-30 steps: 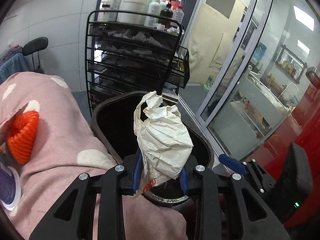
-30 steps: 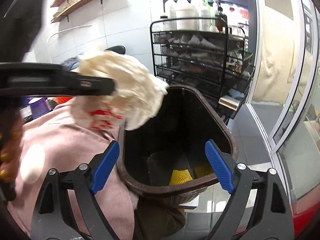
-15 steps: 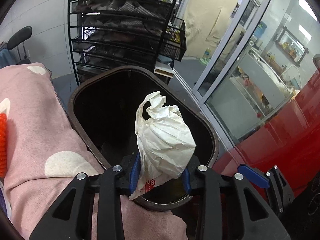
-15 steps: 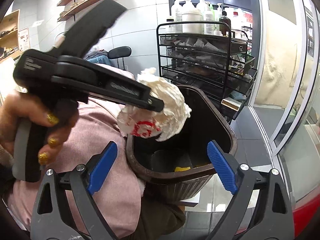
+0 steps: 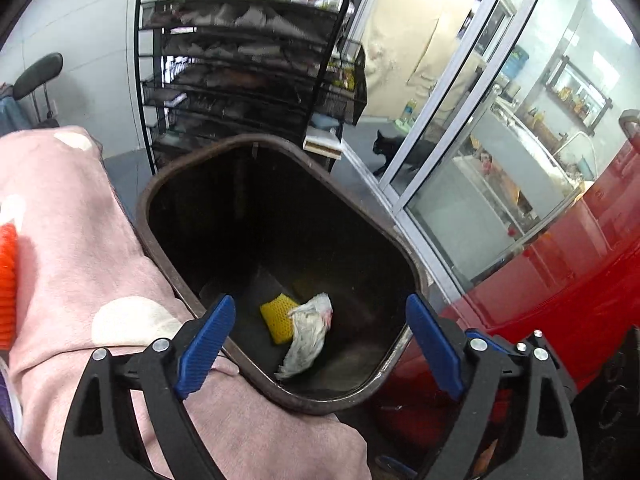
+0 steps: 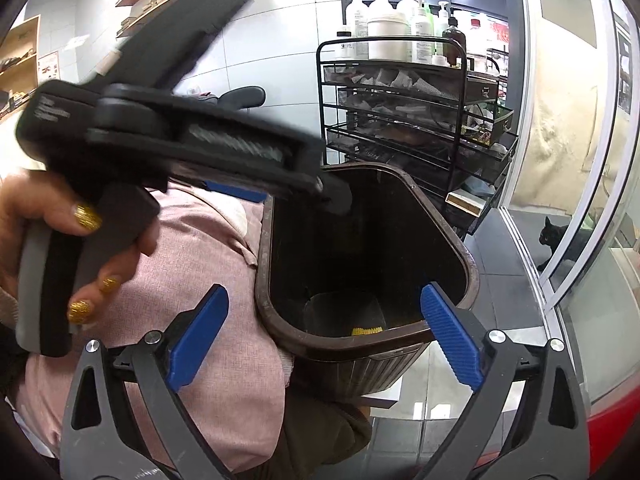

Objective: Collect trash
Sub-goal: 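Move the white plastic bag over the bin and open the left tool, then move both tools back over the bed toward the remaining trash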

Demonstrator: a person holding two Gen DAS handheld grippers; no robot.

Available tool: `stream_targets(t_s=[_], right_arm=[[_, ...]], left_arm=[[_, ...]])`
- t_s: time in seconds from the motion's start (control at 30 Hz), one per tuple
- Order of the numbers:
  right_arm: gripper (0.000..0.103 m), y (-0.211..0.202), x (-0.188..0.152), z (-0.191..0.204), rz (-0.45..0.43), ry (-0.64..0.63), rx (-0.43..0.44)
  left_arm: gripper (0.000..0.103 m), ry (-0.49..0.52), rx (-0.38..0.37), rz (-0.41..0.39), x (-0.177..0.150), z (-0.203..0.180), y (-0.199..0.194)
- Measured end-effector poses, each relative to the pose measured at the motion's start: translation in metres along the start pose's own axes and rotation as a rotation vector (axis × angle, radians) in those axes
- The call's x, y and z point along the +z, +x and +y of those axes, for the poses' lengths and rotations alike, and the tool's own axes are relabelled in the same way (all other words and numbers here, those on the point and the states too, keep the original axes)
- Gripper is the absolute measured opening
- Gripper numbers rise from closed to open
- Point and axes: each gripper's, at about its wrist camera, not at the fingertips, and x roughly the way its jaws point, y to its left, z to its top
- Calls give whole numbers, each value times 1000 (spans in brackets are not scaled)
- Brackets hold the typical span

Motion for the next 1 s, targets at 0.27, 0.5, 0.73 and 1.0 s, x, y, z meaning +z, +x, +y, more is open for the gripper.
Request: stream_targets(t_s=[0.27, 0.5, 0.73, 1.0], right_arm=[[96, 1, 2, 4, 1, 2, 19], [96, 2, 11, 18, -14, -25, 46], [96, 4, 24, 39, -30, -55, 95], [96, 10, 41, 73, -40, -108, 168]], left_arm=[[93, -29, 37, -180, -13, 5, -56], [96, -2, 161, -310, -41, 9, -101], [98, -58, 271, -422, -68, 27, -138], [98, -138, 392, -437, -103, 60, -162]])
